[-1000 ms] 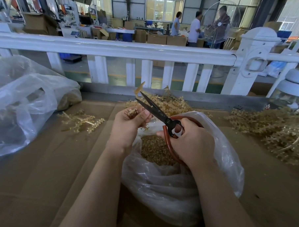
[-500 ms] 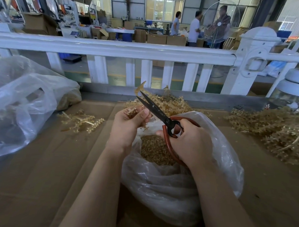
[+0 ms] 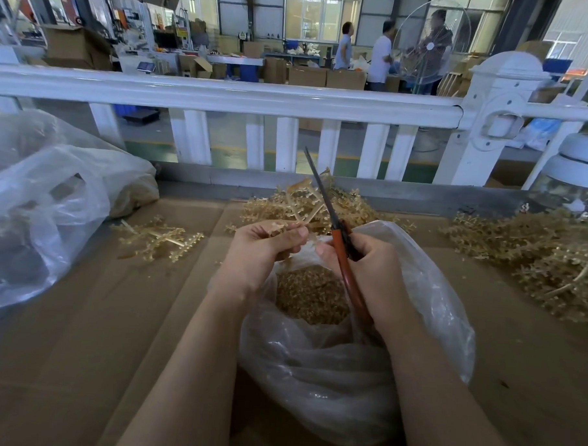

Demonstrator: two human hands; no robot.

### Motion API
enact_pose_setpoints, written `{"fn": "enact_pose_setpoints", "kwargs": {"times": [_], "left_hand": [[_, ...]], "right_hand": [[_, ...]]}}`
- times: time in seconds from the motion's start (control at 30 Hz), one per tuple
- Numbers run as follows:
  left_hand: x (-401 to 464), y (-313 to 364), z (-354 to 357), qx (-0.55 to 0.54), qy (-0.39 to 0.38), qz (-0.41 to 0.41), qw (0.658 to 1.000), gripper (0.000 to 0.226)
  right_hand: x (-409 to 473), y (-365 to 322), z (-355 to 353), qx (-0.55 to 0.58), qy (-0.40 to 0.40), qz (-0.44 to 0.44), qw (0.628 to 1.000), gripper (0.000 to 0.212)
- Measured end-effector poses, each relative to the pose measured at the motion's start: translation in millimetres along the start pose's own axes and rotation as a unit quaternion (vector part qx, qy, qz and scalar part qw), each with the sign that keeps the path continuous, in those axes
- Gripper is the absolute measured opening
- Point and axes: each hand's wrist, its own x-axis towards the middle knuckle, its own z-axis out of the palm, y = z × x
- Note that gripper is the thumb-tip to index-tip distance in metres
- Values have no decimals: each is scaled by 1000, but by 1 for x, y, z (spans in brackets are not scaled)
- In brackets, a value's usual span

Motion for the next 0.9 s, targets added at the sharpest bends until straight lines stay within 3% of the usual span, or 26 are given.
{"fn": "enact_pose_setpoints", "kwargs": {"times": [0.17,0.43,0.6,0.7,0.9], "left_hand": [[-3,0,2,-22,-58,-11,998,4],[0,1,3,-25,-17,24,999,13],[3,1,1,-35,80,39,995,16],[3,1,-2,-35,98,54,993,18],[4,0,-3,-45,128,65,989,14]], "right_hand": [[1,-1,1,10,17,19,1000,10],[-1,-4,0,-21,11,-1,1000,10],[-3,-2,-4,-102,40,-41,993,33],[-6,-1,-5,-199,42,-70,976,49],[-6,0,-3,-316,42,-123,940,59]]}}
